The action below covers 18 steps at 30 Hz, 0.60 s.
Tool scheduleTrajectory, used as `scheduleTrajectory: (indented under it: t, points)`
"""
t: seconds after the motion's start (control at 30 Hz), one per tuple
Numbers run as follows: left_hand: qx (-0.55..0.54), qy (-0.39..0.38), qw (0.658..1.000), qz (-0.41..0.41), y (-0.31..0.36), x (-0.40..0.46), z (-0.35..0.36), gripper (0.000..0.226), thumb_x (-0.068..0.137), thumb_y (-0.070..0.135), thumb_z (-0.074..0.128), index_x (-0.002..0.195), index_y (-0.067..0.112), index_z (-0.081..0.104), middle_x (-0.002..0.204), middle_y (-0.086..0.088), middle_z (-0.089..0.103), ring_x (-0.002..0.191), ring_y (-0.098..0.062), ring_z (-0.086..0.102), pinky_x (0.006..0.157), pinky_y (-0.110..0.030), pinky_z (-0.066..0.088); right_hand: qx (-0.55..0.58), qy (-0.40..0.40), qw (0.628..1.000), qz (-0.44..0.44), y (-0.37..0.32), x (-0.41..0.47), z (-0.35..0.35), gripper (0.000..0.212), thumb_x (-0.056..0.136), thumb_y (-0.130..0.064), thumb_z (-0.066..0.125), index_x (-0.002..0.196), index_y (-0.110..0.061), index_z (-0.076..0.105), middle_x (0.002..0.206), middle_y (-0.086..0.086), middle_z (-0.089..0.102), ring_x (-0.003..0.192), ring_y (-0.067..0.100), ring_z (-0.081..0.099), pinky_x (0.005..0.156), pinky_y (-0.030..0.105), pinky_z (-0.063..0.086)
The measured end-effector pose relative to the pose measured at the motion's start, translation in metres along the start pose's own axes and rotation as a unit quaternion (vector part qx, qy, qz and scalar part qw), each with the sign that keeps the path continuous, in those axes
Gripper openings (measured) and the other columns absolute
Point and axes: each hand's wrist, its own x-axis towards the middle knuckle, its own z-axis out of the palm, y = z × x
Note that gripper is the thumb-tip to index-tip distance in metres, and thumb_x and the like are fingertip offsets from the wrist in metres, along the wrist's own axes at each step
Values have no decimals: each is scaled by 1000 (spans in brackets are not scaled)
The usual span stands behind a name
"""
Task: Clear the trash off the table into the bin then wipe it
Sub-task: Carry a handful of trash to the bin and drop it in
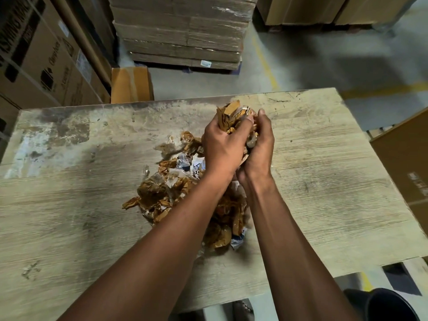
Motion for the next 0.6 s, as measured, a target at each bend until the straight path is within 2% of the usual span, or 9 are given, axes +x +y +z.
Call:
scheduleTrajectory:
  t: [0.07,0.13,0.23,0.33,0.4,0.5,0.6]
  points:
    - [-3,-12,1000,-2,1,-1,8,7,94,20,78,101,22,79,94,8,83,89,-8,79,82,-27,59,10,-7,1000,-9,-8,2,-7,53,98,-57,60,118,-12,80,123,14,77,125,34,70,118,57,48]
    - [10,-15,1000,12,2,-4,19,12,91,25,76,100,19,79,93,6,82,88,-11,79,83,-31,61,19,8,1000,-3,-15,5,-15,58,92,-57,68,122,-9,79,126,15,77,126,35,70,116,54,50]
    - [37,-19,998,43,4,-13,44,7,91,26,74,94,20,77,88,6,81,85,-12,78,81,-36,63,28,34,999,3,-30,7,-33,51,90,-50,69,113,-6,80,112,14,80,108,30,76,99,46,58]
    - [55,-32,996,67,3,-29,73,15,91,30,72,100,19,77,91,7,80,87,-9,76,83,-37,63,69,36,997,9,-44,9,-61,41,89,-47,69,105,-11,80,105,10,77,98,23,73,87,38,56]
    - [76,-43,992,92,-1,-45,95,22,89,35,69,102,19,76,93,7,78,88,-10,75,83,-37,62,116,36,993,14,-53,9,-86,38,91,-44,70,109,-11,75,106,10,73,97,21,70,85,34,55]
    - [105,-52,985,130,-11,-71,131,21,87,37,68,102,22,71,96,4,74,95,-19,72,86,-42,59,177,18,984,11,-72,7,-128,26,104,-34,59,107,-12,71,99,6,70,92,16,67,84,29,53]
    - [125,-77,980,132,-25,-104,174,23,86,41,70,102,24,70,94,7,69,105,-24,67,93,-46,57,201,40,979,7,-90,2,-180,25,108,-31,55,109,-10,70,99,6,69,91,16,66,84,29,53]
